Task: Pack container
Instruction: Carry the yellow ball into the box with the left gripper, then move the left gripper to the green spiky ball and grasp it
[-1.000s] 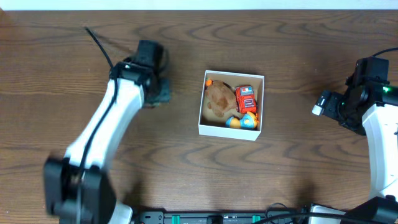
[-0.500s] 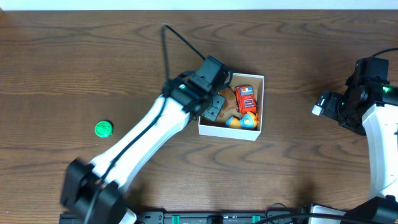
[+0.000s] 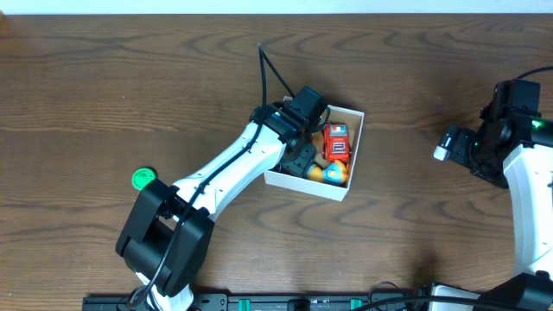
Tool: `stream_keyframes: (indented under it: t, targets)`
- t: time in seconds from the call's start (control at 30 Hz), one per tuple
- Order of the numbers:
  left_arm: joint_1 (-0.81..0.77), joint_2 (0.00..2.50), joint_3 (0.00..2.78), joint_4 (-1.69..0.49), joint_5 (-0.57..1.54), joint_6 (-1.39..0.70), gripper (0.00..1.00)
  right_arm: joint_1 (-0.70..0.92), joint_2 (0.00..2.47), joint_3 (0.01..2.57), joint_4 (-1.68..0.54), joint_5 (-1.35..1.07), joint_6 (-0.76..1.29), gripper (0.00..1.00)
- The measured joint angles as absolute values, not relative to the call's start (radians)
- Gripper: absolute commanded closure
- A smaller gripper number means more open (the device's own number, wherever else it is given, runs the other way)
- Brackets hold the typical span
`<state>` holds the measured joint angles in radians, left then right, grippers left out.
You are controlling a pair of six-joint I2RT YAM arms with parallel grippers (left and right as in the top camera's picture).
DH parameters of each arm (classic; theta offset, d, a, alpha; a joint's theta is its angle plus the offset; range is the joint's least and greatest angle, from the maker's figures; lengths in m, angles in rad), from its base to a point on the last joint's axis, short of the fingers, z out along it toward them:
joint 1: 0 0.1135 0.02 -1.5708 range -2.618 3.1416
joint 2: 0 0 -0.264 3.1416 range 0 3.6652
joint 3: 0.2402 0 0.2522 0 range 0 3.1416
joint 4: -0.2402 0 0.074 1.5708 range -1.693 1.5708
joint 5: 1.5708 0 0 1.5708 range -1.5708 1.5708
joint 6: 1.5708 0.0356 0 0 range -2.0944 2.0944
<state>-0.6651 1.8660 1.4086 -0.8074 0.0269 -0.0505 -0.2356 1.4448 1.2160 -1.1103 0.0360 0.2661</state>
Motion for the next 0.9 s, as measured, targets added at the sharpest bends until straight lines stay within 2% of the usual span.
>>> stream_keyframes:
  t: [0.03, 0.07, 0.27, 0.5, 0.6, 0.7, 0.9]
  targets:
    - [-0.665, 1.866, 1.409, -0.807, 0.026, -0.052, 0.03, -0.236, 1.445, 1.216, -1.110, 0.036, 0.266, 0.01]
    - [-0.665, 1.864, 1.409, -0.810, 0.027, -0.049, 0.02, -0.236, 1.445, 1.216, -1.110, 0.036, 0.265, 0.01]
    - [-0.663, 1.782, 1.423, -0.872, 0.012, -0.054, 0.02, -0.236, 1.445, 1.216, -1.110, 0.036, 0.258, 0.01]
    - [-0.601, 1.482, 1.502, -0.911, -0.140, -0.085, 0.02, -0.236, 1.445, 1.216, -1.110, 0.035, 0.253, 0.01]
    - [-0.471, 1.367, 1.512, -0.980, -0.204, -0.133, 0.02, -0.236, 1.445, 1.216, -1.111, 0.035, 0.252, 0.01]
    - [-0.272, 1.313, 1.515, -1.063, -0.224, -0.194, 0.02, -0.236, 1.445, 1.216, -1.112, 0.034, 0.252, 0.01]
    - [0.070, 1.328, 1.488, -1.134, -0.133, -0.256, 0.02, -0.236, 1.445, 1.216, -1.154, 0.033, 0.251, 0.01]
